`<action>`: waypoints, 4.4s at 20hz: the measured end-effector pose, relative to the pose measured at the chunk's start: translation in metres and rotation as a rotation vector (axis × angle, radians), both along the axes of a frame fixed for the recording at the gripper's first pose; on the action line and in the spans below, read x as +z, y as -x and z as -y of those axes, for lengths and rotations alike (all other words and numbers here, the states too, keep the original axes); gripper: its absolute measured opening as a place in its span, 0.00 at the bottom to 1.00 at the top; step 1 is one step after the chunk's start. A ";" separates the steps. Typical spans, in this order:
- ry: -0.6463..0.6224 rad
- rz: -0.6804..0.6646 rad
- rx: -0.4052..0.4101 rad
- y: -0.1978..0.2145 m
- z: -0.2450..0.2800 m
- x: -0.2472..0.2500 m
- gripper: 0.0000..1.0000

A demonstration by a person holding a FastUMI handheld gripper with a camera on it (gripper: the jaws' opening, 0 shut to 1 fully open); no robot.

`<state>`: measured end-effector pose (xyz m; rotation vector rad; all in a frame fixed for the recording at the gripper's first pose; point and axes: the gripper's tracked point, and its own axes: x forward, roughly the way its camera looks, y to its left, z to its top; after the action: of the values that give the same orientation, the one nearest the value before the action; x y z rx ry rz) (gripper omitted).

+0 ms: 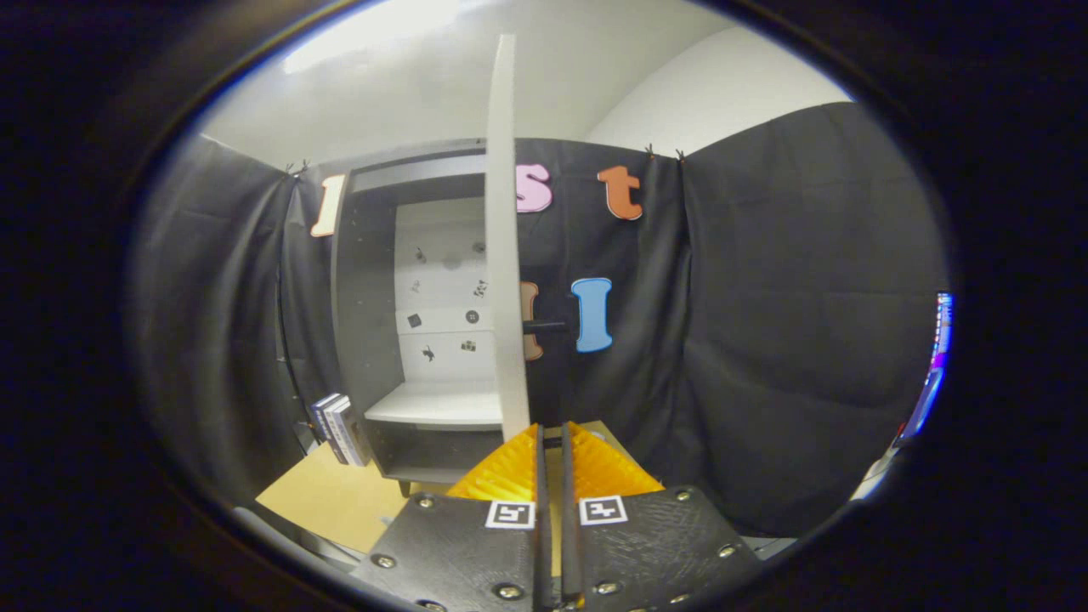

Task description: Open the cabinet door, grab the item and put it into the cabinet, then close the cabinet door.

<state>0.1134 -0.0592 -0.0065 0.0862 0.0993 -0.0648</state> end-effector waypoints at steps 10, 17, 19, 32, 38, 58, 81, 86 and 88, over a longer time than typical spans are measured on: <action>-0.011 -0.075 0.155 -0.002 -0.123 -0.047 0.67; -0.011 -0.171 0.245 -0.056 -0.227 -0.138 0.99; -0.010 -0.200 0.260 -0.072 -0.247 -0.163 0.99; -0.044 -0.439 0.363 -0.122 -0.337 -0.328 0.99; -0.053 -0.551 0.371 -0.121 -0.359 -0.405 0.99; -0.027 -0.311 0.257 -0.205 -0.292 -0.205 0.51; -0.054 -0.329 0.229 -0.403 -0.274 -0.113 0.51; -0.096 -0.351 0.211 -0.409 -0.272 -0.114 0.53; -0.094 -0.348 0.212 -0.409 -0.272 -0.113 0.55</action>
<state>0.5227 0.2130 -0.1193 0.1571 0.4587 0.1373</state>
